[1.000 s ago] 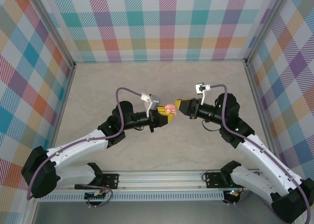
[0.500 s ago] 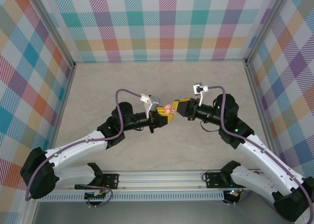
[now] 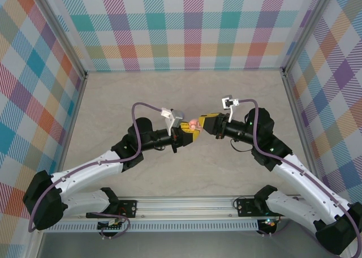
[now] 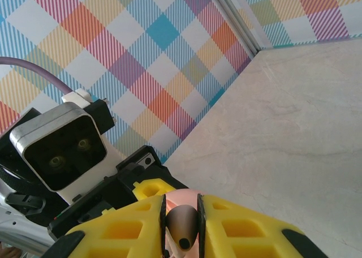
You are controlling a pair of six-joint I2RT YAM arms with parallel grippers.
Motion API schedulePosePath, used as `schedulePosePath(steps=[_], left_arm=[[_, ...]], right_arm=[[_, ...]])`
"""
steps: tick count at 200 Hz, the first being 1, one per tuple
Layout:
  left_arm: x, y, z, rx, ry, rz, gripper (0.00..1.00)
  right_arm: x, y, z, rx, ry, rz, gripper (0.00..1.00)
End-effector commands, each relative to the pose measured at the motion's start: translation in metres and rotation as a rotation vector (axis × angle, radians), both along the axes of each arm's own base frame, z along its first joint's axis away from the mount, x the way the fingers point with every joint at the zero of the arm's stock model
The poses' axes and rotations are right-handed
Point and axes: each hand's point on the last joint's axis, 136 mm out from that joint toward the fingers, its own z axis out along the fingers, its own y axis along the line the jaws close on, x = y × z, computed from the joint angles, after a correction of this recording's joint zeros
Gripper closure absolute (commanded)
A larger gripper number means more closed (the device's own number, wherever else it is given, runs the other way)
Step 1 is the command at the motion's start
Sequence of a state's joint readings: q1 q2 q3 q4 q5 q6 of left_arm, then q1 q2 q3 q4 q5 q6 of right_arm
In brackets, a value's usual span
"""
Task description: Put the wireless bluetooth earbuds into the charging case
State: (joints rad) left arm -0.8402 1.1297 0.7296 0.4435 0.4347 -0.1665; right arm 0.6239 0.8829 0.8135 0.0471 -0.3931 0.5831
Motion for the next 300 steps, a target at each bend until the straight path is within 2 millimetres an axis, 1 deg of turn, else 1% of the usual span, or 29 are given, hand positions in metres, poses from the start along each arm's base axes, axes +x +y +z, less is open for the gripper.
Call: schedulePosePath(steps=[1,112,200,261,300], left_arm=[[-0.007,0.0,0.025,-0.048,-0.036,-0.006,1.0],[-0.001,0.001,0.023,-0.039,-0.024,0.02,1.0],[-0.004,0.004,0.027,-0.053,-0.028,0.019,1.0],[-0.009,0.003,0.03,-0.065,-0.027,-0.01,1.0],[-0.006,0.004,0.03,-0.067,-0.025,0.012,1.0]], right_arm=[[-0.003,0.001,0.021,0.019,-0.066,0.01,0.78],[-0.006,0.008,0.018,0.006,-0.058,0.044,0.78],[-0.006,0.01,0.006,-0.026,-0.043,0.042,0.78],[-0.004,0.012,0.004,-0.034,-0.04,0.043,0.78],[-0.008,0.014,0.003,-0.041,-0.041,0.063,0.78]])
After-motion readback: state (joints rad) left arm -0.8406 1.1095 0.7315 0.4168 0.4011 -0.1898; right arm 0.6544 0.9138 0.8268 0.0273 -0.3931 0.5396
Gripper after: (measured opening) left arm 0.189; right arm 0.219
